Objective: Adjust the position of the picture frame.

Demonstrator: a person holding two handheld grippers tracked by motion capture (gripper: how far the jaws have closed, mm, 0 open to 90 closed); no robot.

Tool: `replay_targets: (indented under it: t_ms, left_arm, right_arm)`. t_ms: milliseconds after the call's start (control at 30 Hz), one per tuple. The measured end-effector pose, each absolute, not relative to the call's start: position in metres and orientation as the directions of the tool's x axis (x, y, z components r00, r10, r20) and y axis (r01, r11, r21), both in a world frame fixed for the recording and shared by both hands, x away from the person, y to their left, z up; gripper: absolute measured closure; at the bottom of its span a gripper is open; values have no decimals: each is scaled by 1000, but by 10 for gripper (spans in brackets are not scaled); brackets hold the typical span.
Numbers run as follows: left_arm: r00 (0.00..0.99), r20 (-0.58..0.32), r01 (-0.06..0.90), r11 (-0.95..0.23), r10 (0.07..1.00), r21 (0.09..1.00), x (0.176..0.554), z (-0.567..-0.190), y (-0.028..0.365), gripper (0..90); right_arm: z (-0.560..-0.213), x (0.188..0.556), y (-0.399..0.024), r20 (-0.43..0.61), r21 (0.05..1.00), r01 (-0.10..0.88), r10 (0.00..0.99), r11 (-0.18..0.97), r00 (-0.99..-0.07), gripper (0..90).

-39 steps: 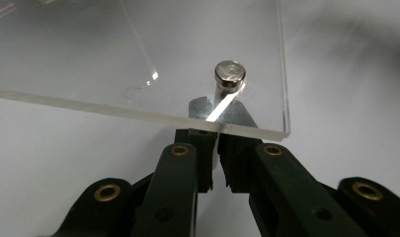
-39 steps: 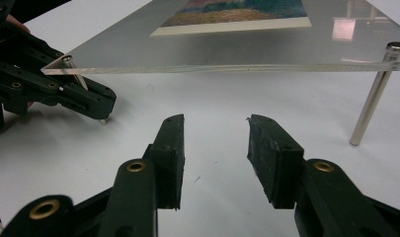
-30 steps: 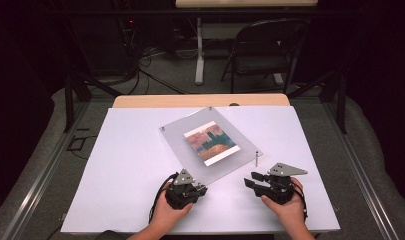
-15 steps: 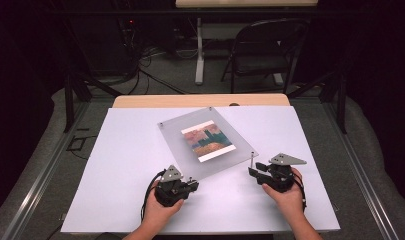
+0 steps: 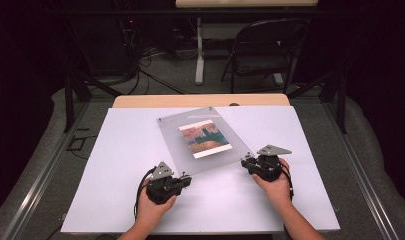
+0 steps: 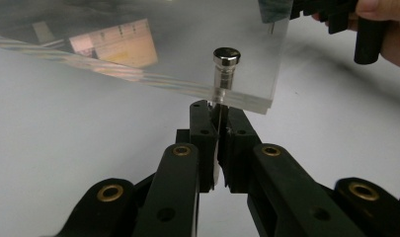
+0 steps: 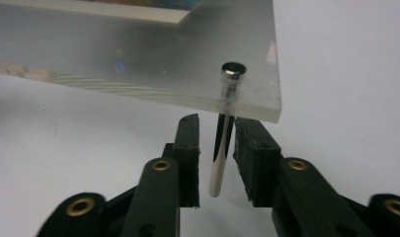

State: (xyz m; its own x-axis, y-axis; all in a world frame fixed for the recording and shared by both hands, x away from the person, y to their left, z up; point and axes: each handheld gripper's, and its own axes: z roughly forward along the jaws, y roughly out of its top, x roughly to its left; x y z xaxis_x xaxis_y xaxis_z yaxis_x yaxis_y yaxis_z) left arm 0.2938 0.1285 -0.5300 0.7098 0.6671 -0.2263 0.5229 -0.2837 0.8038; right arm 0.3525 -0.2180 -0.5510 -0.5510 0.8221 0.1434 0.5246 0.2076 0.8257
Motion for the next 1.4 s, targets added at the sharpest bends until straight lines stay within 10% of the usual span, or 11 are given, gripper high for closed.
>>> replay_targets:
  t_ms: [167,1400]
  left_arm:
    - [701,-224,519,-269,677,811,295,-527,134,853]
    - [616,-207,541,-218,760,812,315,-526,174,849]
  right_arm:
    - [-553,356,-217,188,820,540,804,187,-564,849]
    - [-551,330,-192,253,827,529,716,189,-651,854]
